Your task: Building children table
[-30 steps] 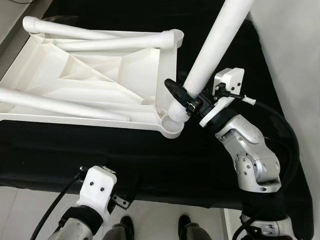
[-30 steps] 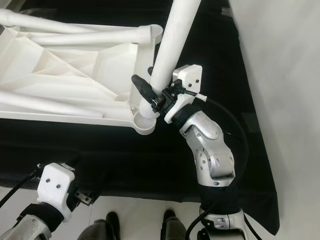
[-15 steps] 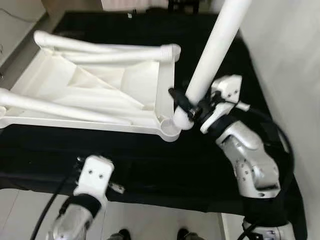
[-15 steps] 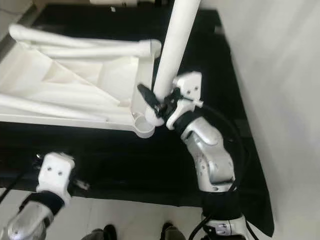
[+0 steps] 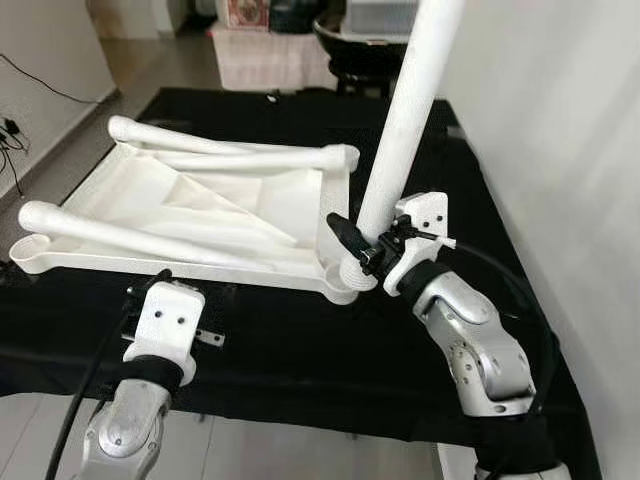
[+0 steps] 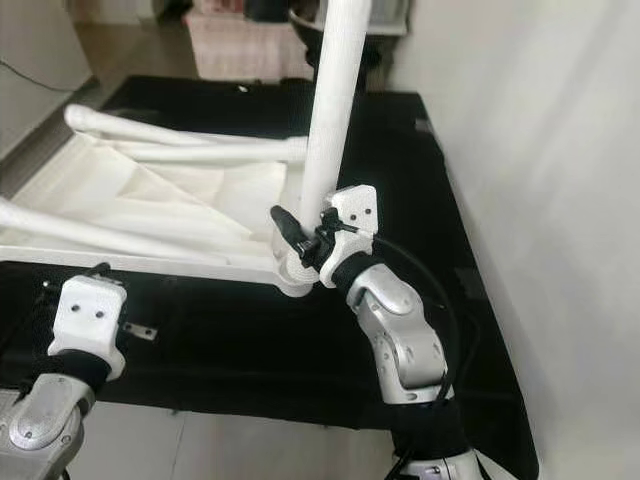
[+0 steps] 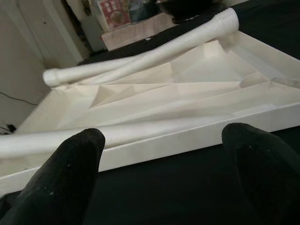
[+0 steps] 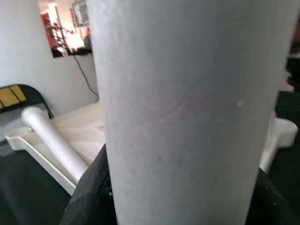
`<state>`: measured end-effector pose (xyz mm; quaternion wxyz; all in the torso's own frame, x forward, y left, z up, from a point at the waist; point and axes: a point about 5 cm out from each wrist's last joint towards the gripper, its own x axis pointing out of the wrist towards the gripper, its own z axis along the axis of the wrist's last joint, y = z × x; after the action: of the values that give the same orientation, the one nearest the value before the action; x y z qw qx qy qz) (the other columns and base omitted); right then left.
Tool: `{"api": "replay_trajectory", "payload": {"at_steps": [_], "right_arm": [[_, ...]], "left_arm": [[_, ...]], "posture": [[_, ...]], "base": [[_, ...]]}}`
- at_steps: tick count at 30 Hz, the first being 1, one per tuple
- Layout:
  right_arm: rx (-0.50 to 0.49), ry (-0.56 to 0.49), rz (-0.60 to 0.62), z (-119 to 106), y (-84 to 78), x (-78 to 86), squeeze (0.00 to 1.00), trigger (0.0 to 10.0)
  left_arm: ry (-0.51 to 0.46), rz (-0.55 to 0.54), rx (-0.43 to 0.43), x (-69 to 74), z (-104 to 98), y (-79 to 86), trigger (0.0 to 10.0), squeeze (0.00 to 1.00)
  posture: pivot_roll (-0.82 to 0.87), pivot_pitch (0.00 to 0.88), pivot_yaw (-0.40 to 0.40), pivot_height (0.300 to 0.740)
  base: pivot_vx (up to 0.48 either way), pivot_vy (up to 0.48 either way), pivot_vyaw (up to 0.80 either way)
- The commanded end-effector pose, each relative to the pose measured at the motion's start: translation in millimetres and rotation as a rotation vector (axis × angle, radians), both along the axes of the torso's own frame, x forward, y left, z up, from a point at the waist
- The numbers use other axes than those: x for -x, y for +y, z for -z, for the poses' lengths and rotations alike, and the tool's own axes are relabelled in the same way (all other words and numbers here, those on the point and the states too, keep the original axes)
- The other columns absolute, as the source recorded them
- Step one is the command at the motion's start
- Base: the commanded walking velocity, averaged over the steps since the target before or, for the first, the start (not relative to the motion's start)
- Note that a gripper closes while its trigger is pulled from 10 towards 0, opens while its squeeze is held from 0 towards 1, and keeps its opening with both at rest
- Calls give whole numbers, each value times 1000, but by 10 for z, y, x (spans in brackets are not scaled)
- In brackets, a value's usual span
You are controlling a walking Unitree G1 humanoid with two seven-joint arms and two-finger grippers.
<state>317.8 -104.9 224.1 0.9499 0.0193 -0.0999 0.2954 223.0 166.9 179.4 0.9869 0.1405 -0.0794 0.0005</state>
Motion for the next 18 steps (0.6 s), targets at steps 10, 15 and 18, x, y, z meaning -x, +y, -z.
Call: {"api": "replay_trajectory", "payload": {"at_steps": [10, 15, 18], "right_arm": [[-3, -16, 0, 21, 40, 8, 0, 10000], [2, -20, 4, 14, 42, -4, 0, 10000], [13, -24, 8, 8, 30, -16, 0, 10000]], "left_arm": [[40, -14, 2, 95, 167, -61, 10000, 0], [48, -22, 9, 97, 201, -36, 10000, 0], [53, -22, 17, 97, 212, -36, 10000, 0]], "posture": [[28, 91, -49, 740], [24, 97, -47, 740], [23, 99, -46, 740]], "base": [[0, 0, 0], [0, 0, 0], [0, 0, 0]]}}
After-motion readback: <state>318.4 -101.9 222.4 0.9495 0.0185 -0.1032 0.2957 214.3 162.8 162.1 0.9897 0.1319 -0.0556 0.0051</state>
